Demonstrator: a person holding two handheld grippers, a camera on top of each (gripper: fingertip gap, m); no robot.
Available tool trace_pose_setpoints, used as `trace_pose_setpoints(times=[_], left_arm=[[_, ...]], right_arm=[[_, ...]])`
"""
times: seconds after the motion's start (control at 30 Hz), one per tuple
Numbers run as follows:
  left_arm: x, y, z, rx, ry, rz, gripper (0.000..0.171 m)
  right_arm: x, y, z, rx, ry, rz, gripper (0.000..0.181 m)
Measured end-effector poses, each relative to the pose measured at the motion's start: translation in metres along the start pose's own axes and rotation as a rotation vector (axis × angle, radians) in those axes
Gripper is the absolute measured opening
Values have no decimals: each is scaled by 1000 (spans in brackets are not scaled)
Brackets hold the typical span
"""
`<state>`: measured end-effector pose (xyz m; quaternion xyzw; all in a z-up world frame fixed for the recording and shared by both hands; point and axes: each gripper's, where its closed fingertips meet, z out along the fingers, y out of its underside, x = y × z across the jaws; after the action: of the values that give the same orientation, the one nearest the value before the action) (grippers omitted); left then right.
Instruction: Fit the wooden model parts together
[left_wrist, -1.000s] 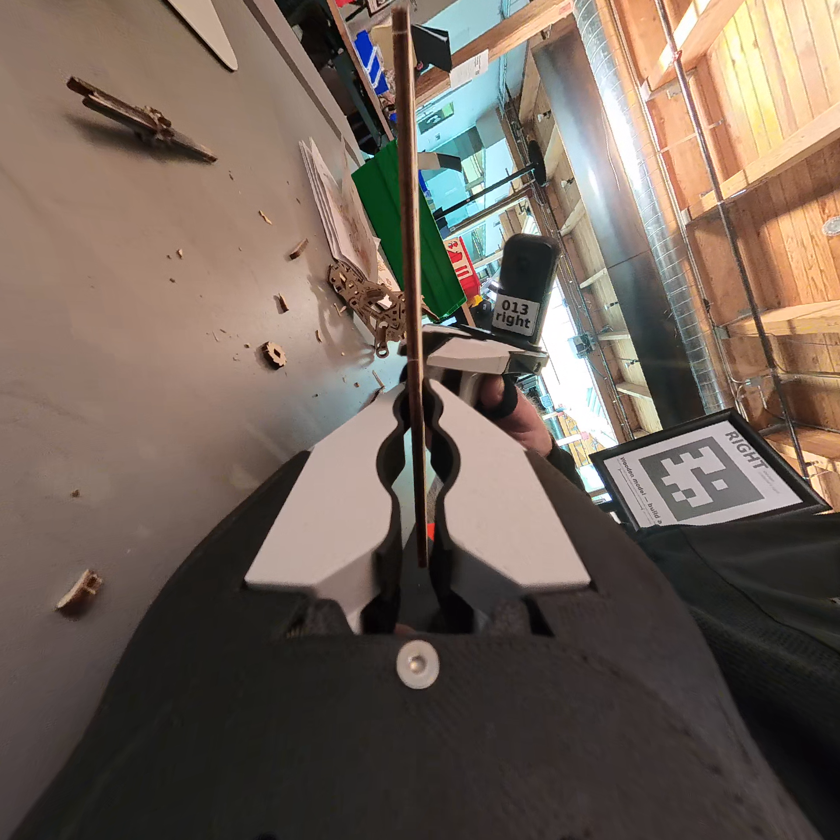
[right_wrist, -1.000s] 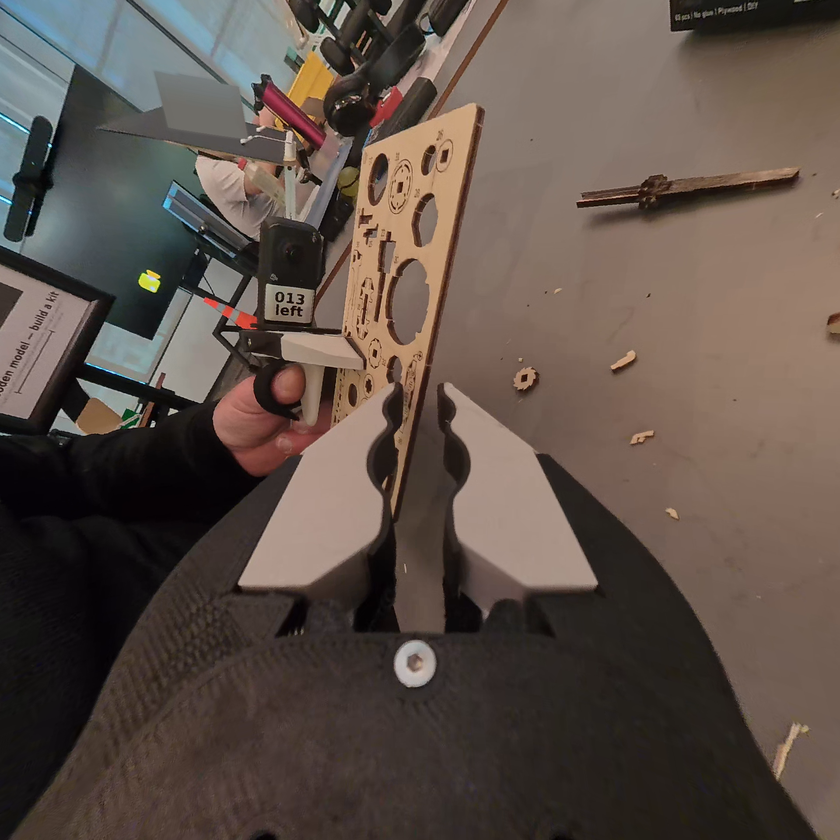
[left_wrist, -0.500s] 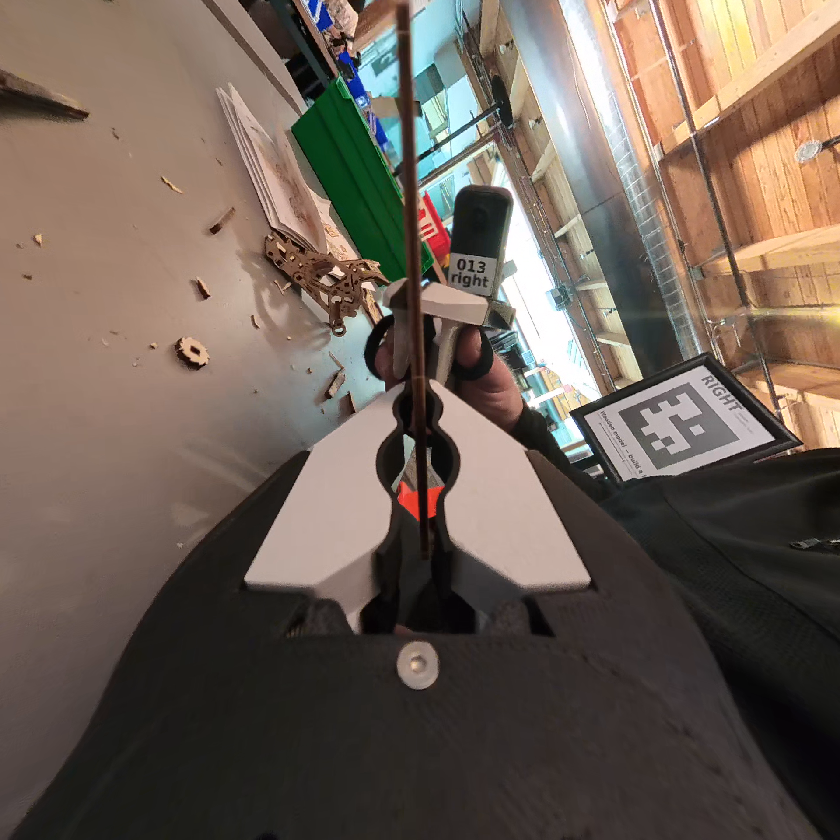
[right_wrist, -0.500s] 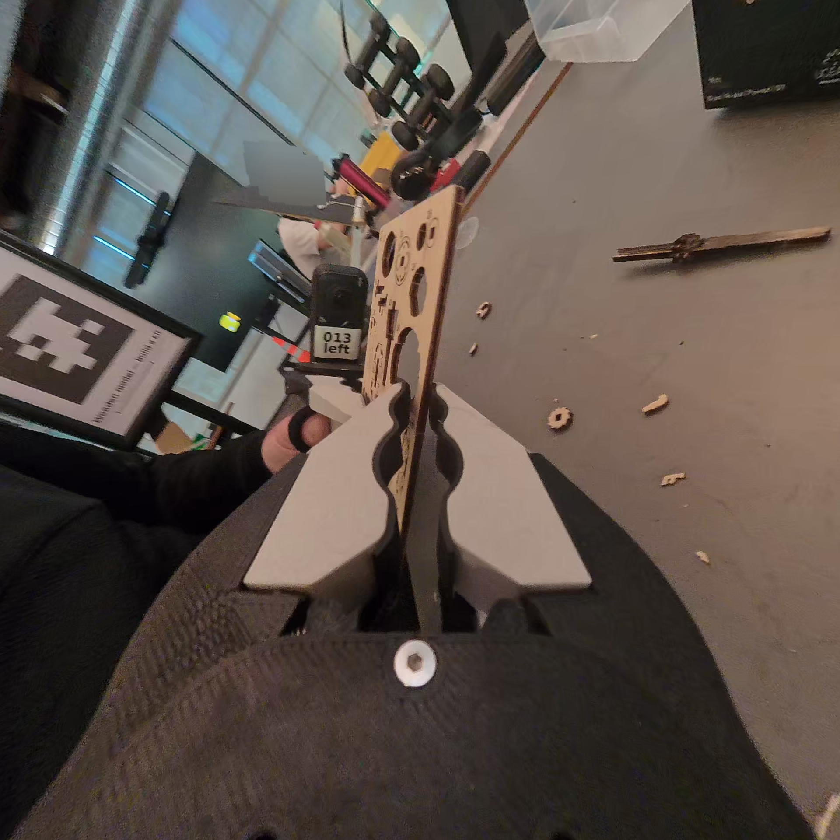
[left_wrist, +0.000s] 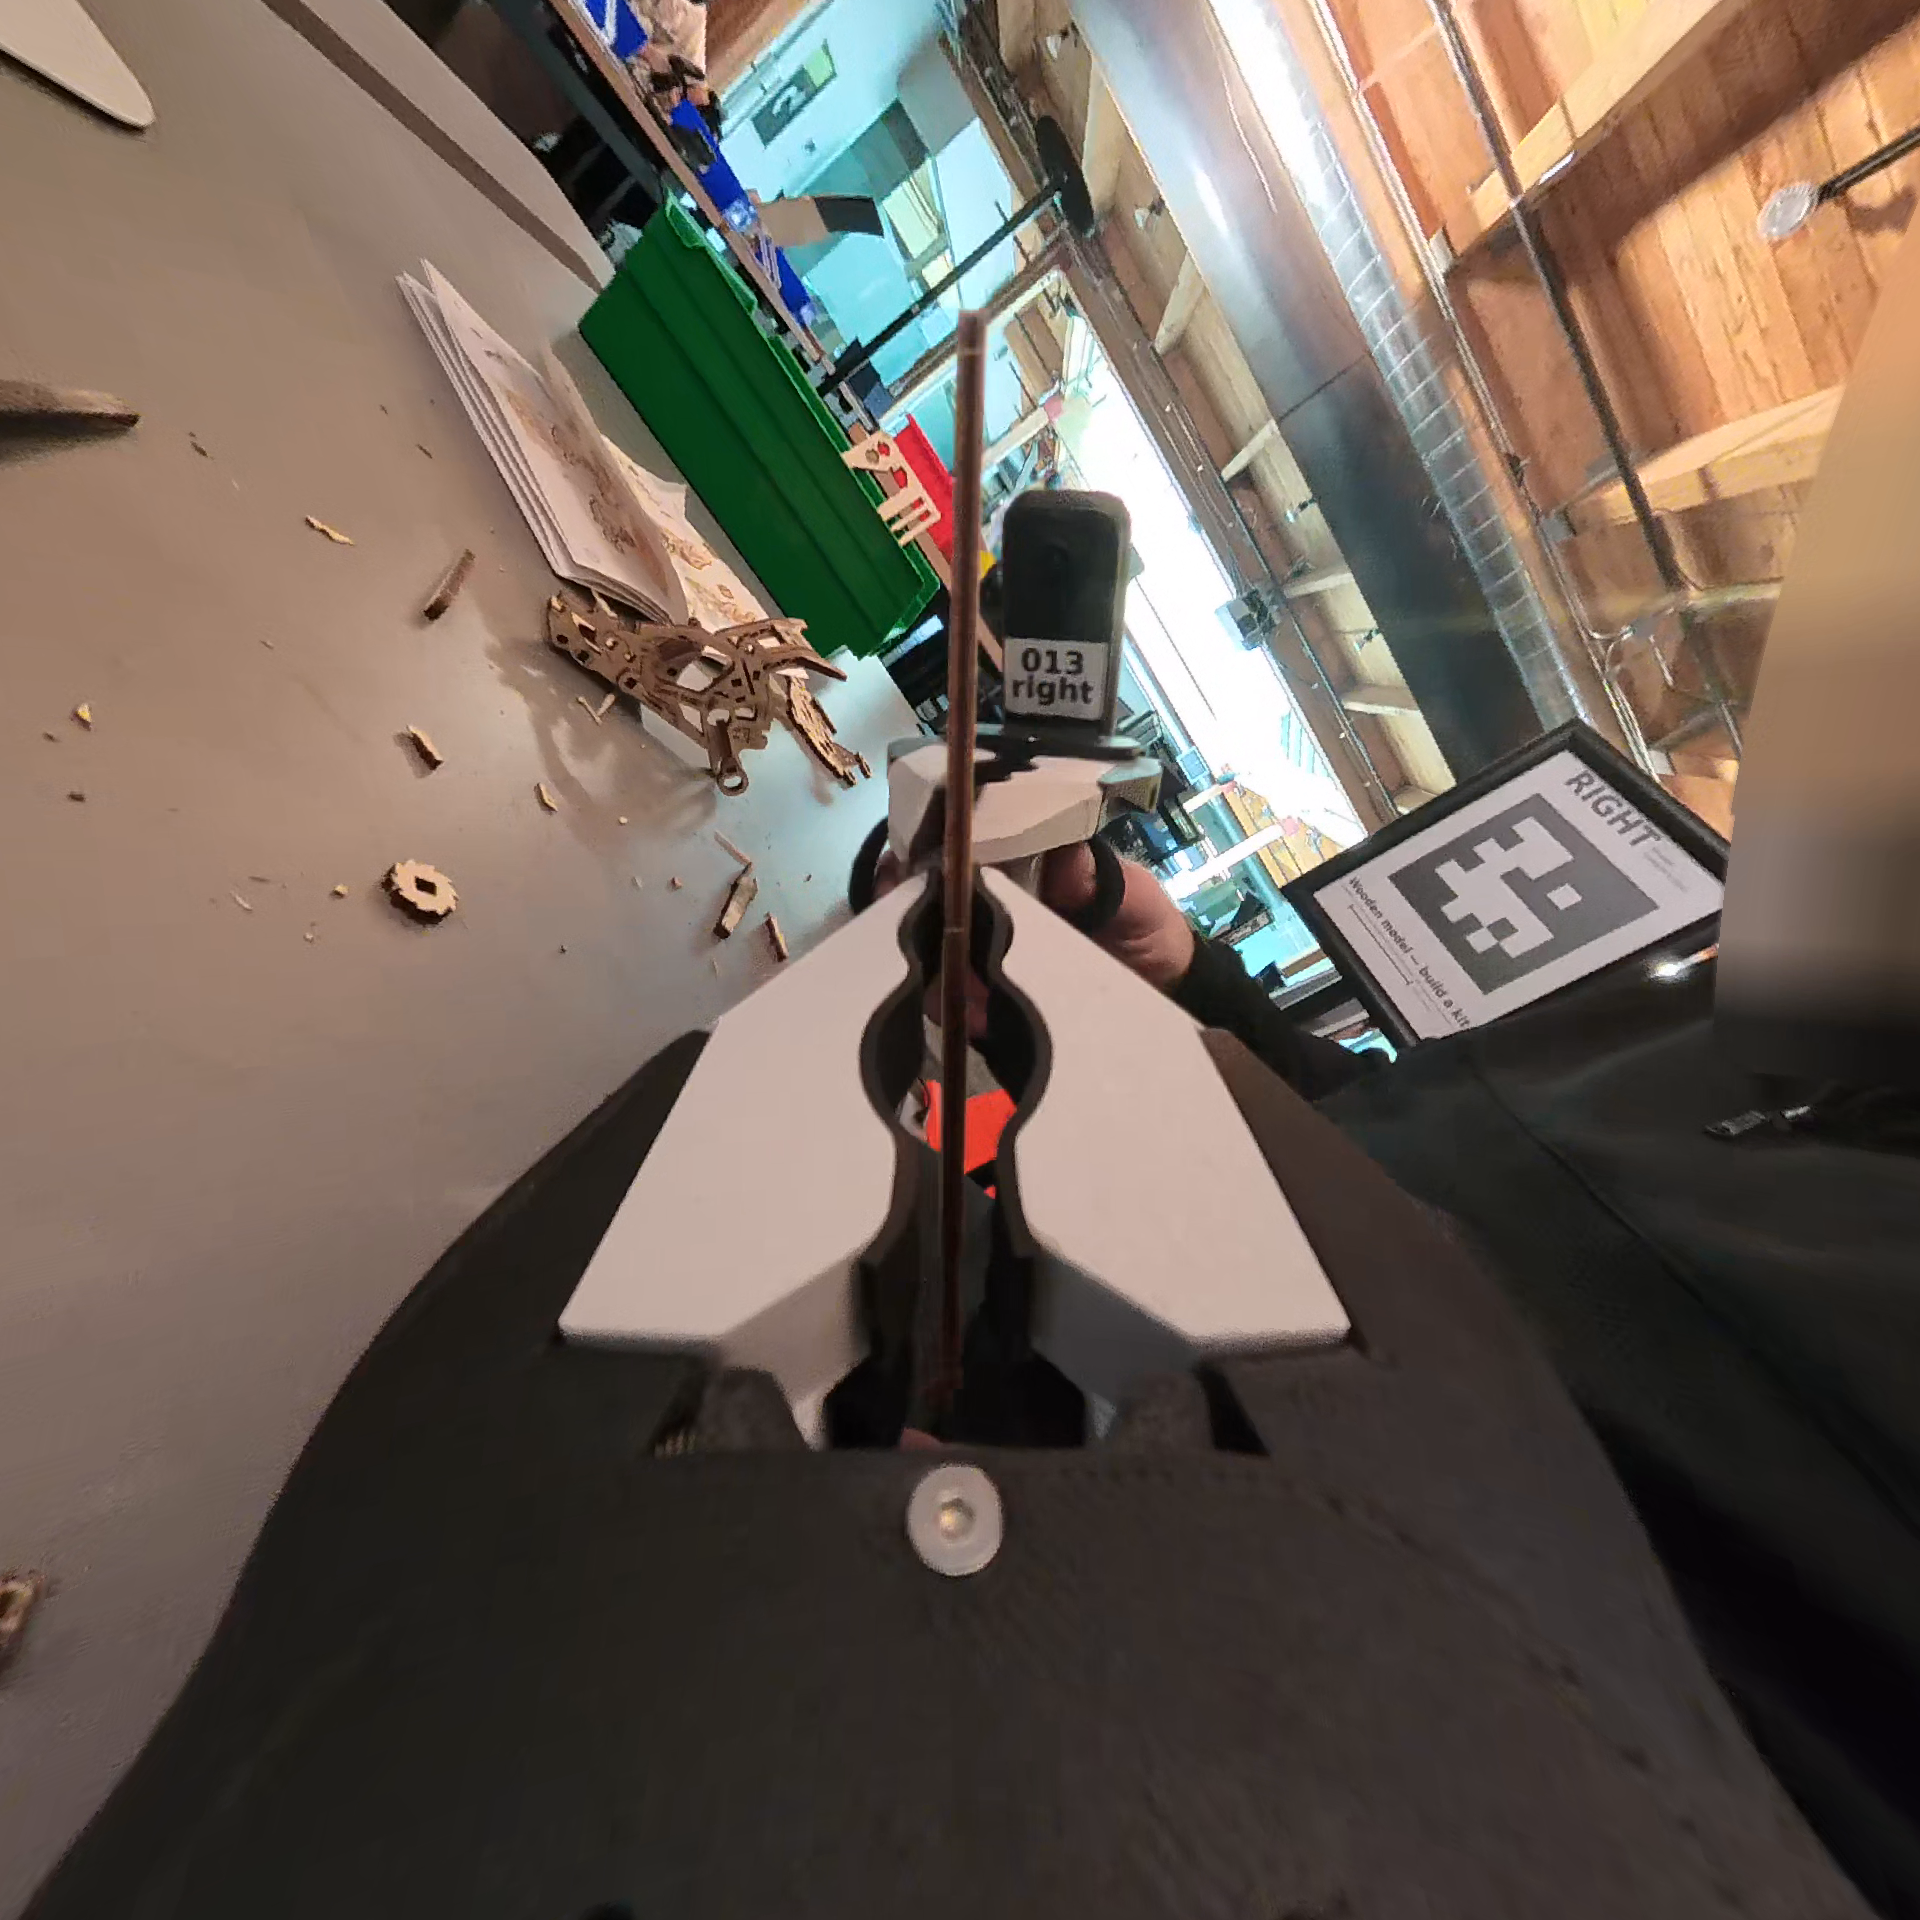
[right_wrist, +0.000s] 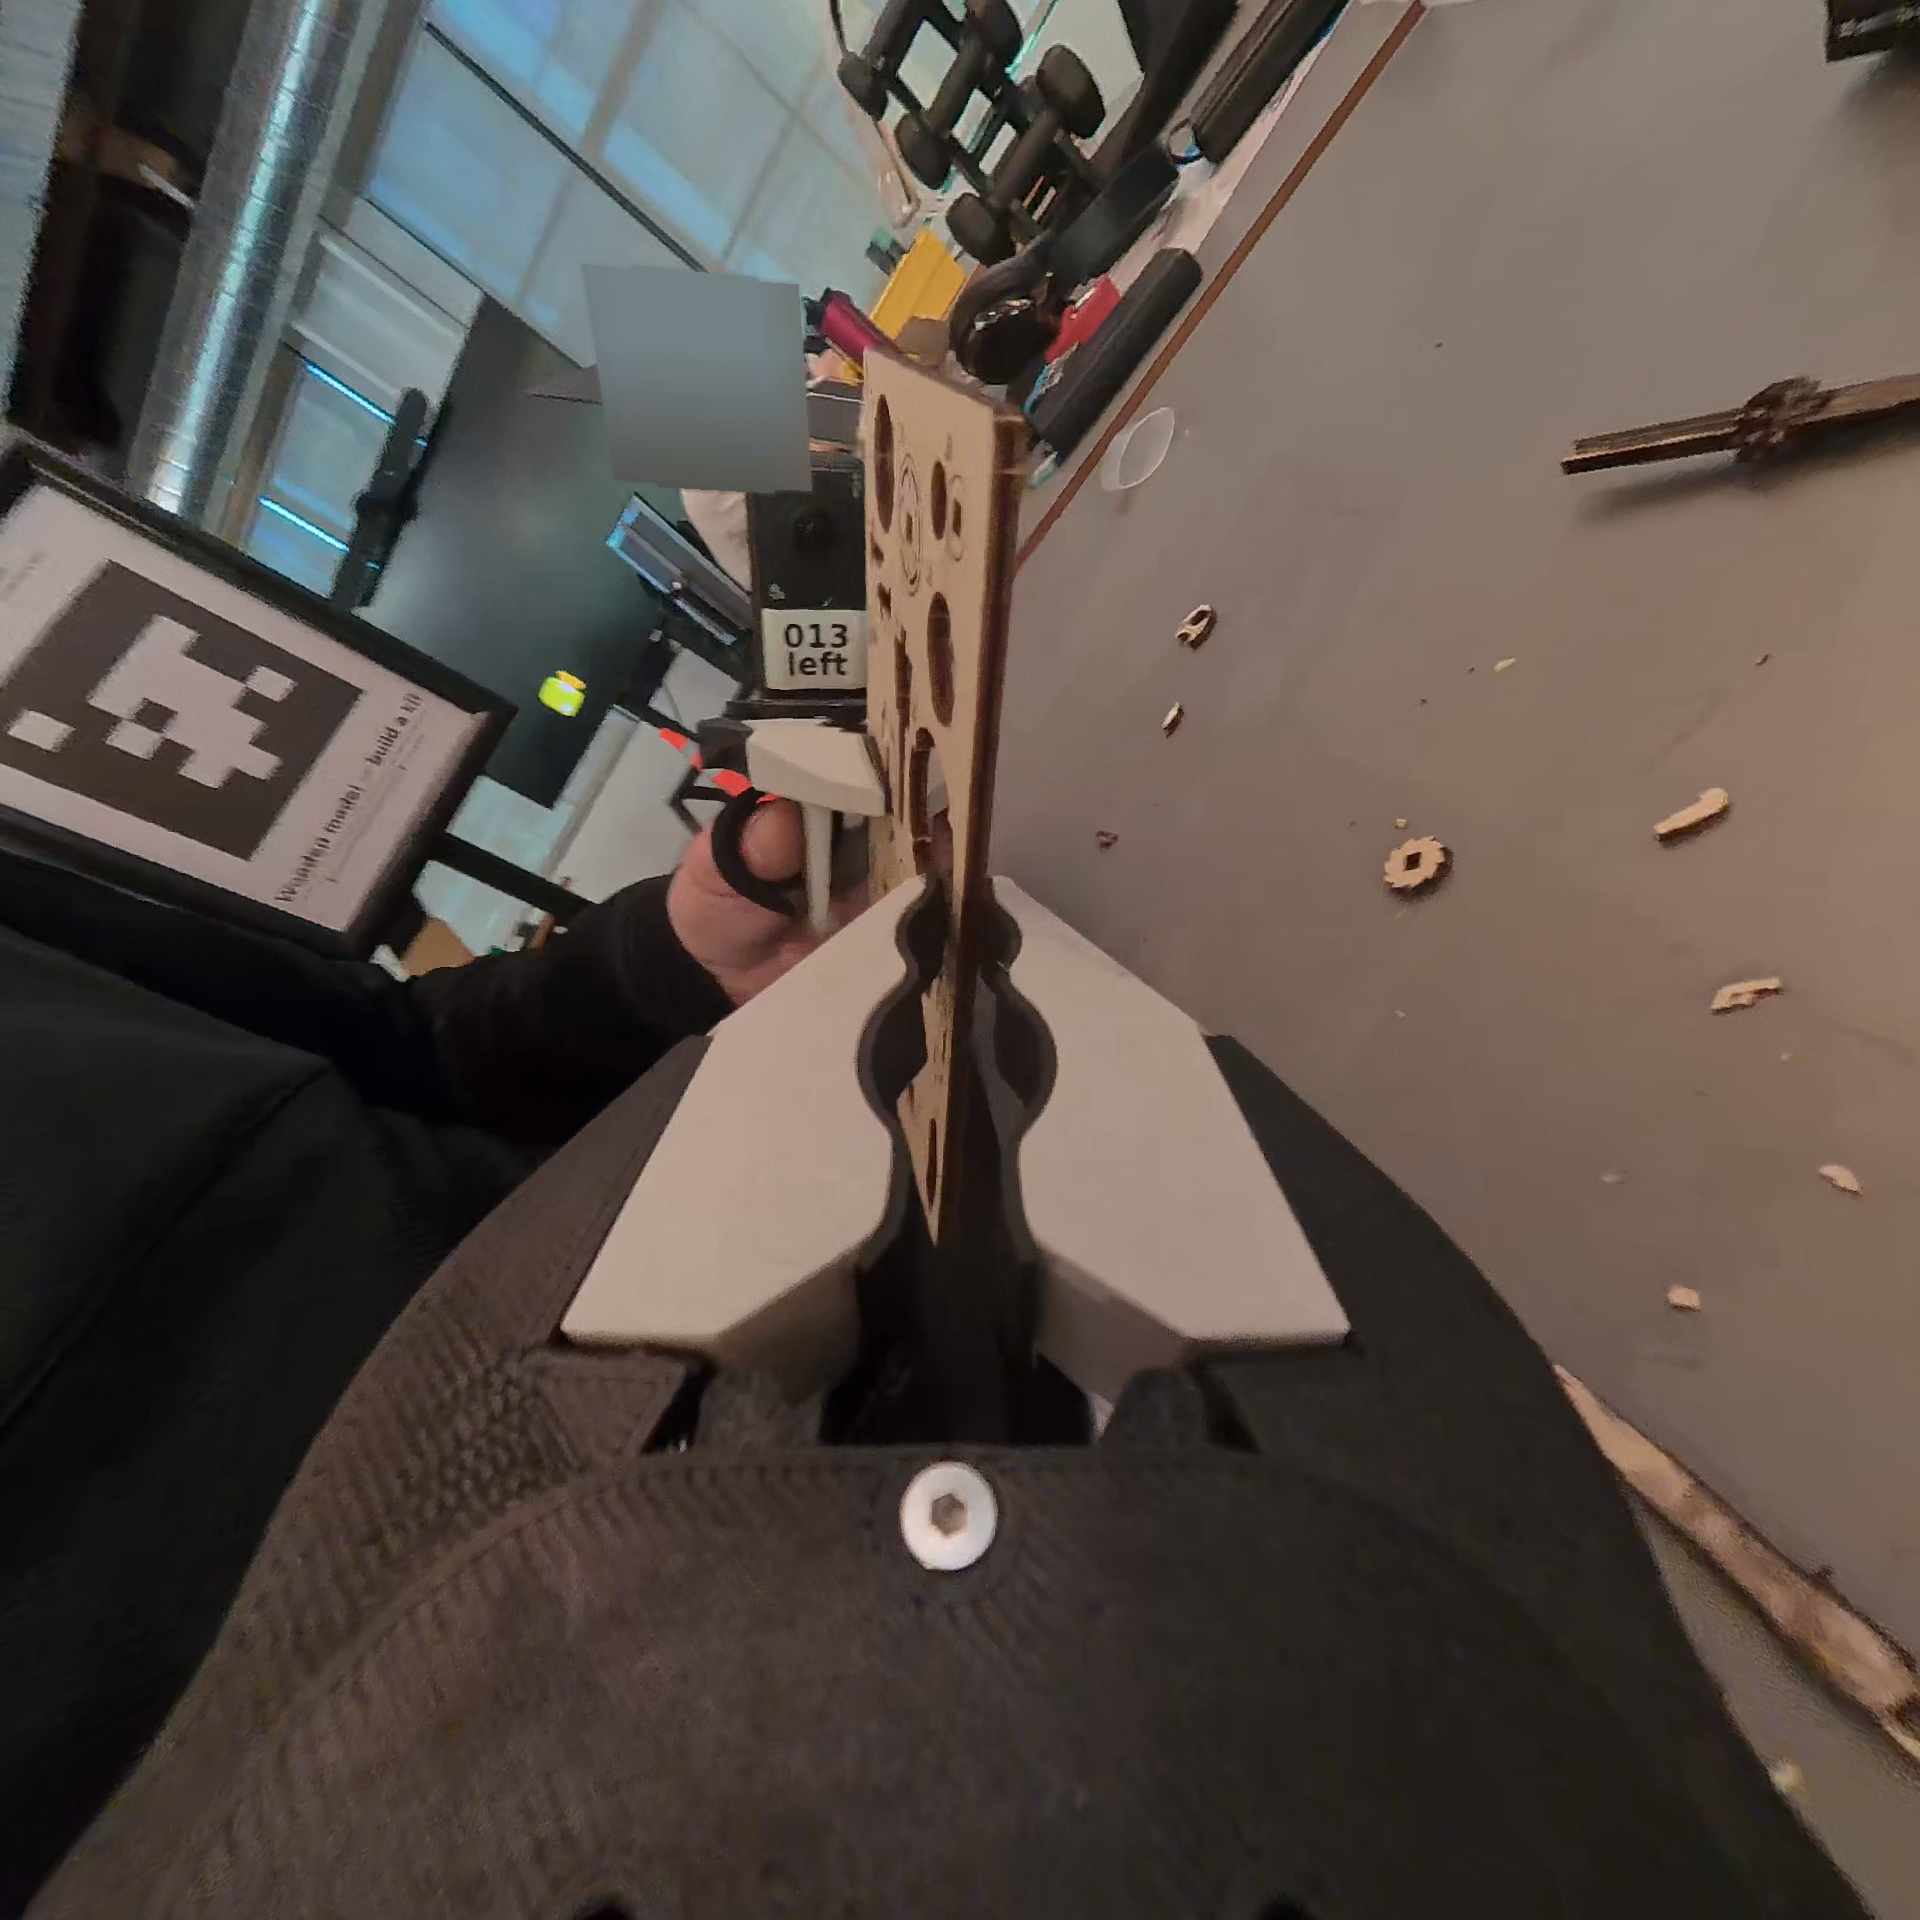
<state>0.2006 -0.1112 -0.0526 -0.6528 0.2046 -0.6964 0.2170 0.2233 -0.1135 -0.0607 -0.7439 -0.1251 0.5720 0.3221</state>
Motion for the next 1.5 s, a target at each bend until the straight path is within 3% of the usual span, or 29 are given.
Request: trace_pose_setpoints(times=[0.13, 0.43, 0.53, 0.63, 0.77, 0.87, 1.07, 1.5], left_arm=[[0, 11, 6, -34, 16, -26, 2], [6, 9, 11, -68, 45, 16, 15], [11, 6, 12, -80, 73, 34, 14], [7, 6, 14, -89, 49, 60, 2], [3, 10, 17, -87, 31, 43, 1], [0, 16, 19, -98, 14, 28, 1], [3, 24, 24, -129, 19, 25, 2], [10, 14, 20, -95, 63, 32, 12]], right_arm=[[-1, -12, -4, 60, 11, -23, 14], [-10, -15, -9, 60, -86, -17, 0], [-14, -13, -9, 41, -110, -23, 0], [-14, -12, -9, 36, -120, -11, 0], [-6, -15, -11, 59, -76, -17, 4], [-1, -25, -14, 103, -46, -23, 19], [2, -36, -11, 115, 1, -59, 12], [-13, -33, -7, 109, -93, -44, 0]])
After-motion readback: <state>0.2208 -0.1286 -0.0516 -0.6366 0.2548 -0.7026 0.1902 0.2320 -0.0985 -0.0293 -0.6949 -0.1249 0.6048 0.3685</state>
